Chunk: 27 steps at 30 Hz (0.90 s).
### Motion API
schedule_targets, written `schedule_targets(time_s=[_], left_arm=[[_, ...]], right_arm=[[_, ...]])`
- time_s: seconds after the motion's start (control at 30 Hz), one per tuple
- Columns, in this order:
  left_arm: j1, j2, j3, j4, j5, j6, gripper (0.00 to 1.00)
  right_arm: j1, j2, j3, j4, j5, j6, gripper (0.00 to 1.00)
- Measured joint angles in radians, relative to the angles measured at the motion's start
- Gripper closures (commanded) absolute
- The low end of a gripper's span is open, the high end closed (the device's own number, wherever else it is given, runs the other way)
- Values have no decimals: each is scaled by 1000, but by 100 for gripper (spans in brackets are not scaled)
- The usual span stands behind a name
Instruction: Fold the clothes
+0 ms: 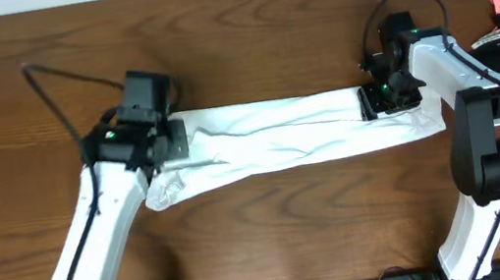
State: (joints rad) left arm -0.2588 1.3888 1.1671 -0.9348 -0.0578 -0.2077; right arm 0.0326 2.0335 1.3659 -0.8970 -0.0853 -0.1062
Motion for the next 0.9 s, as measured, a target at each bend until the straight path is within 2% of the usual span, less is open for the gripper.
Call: schedule_targets(time_s=[0.17,0.43,0.73,0.9], left_arm=[[-8,26,-57,-112,108,-34,88],[-26,31,-188,-113,175,-51,88],[-26,31,-332,57,190,-55,88],[-26,31,-345,137,162,-55,88]], right_arm=[[0,0,0,0,0,0,36],[0,0,0,0,0,0,36],[0,0,0,0,0,0,36],[0,0,0,0,0,0,36]])
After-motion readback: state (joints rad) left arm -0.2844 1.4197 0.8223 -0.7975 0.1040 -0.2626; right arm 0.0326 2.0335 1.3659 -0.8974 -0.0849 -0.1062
